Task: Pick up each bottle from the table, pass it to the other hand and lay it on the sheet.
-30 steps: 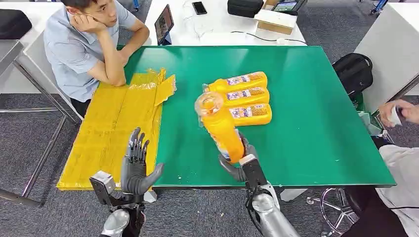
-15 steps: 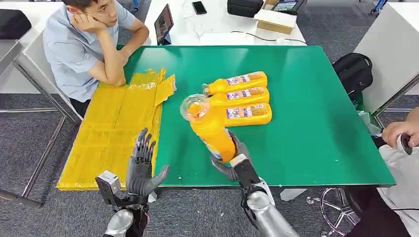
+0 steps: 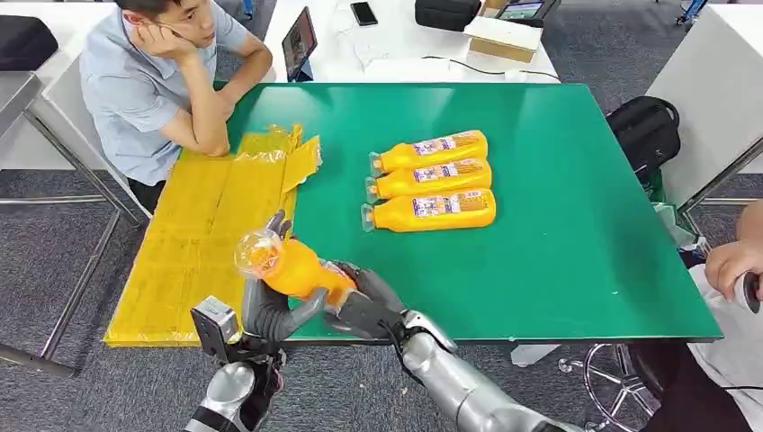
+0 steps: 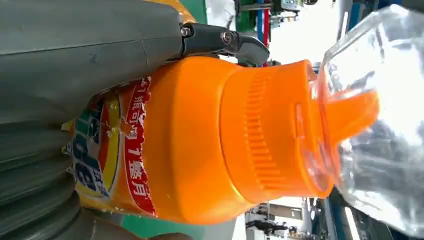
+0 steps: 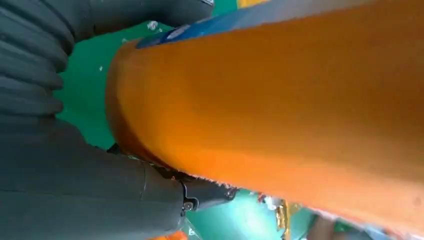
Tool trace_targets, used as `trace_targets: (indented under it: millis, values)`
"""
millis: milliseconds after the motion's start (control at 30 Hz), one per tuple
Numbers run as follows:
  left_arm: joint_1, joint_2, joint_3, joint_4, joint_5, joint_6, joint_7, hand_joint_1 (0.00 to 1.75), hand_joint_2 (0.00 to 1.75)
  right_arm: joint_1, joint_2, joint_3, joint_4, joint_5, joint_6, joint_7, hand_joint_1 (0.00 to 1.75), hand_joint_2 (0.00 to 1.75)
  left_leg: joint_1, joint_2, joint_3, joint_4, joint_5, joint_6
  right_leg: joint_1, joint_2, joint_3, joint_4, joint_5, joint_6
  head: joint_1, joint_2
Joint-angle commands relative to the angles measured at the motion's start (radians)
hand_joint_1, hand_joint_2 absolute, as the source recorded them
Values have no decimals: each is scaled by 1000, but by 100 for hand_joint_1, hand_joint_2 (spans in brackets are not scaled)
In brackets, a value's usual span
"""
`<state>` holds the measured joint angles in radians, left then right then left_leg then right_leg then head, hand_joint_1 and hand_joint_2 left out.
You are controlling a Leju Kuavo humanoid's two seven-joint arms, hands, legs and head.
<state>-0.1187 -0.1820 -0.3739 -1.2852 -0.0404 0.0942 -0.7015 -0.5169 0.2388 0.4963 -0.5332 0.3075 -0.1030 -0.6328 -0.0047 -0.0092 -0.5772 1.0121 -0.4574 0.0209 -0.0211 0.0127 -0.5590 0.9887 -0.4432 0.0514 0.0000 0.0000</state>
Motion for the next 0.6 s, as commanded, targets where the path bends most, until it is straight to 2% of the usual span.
trace_targets:
  millis: [33, 167, 267, 300, 333, 400, 600]
  values:
    - [-68, 27, -38, 72, 12, -16, 3, 0, 175, -129, 52, 101, 180, 60, -12, 51, 175, 175, 1, 1, 0, 1, 0, -2, 2, 0, 0, 0, 1, -3, 0, 0]
    - [-106, 30, -44, 157, 41, -107, 28, 0, 175, -131, 73, 127, 189, 94, -35, 65, 175, 175, 0, 0, 1, 0, 0, -1, 0, -1, 0, 0, 0, -2, 0, 0]
    - [-128, 26, -52, 227, 10, -84, 77, 0, 175, -132, 77, 131, 181, 112, -92, 69, 175, 175, 1, -1, 1, 0, 0, -1, 1, -2, 1, 0, 0, -2, 0, 0]
    - [-138, 17, -44, 255, 0, -49, 100, 24, 175, -130, 75, 131, 173, 124, -133, 70, 175, 175, 0, -1, 1, 0, 0, -1, 1, -2, 1, 0, 0, -2, 0, 0]
    - [-146, 12, -39, 275, -4, -31, 102, 175, 175, -129, 75, 129, 169, 126, -145, 70, 175, 175, 0, -1, 1, 0, 1, -1, 0, -2, 1, 0, 0, -1, 0, 0]
    - [-167, -2, -25, 318, -46, 81, 104, 175, 175, -123, 76, 119, 152, 125, -167, 55, 175, 175, 1, -1, 1, 0, 0, -1, 1, -2, 1, 0, 0, -2, 0, 0]
    - [-190, -14, 0, 377, -49, 166, 99, 175, 175, -104, 95, 134, 145, 135, -181, 22, 175, 175, 0, 0, 0, 0, 0, -1, 1, -2, 1, 0, 0, -2, 0, 0]
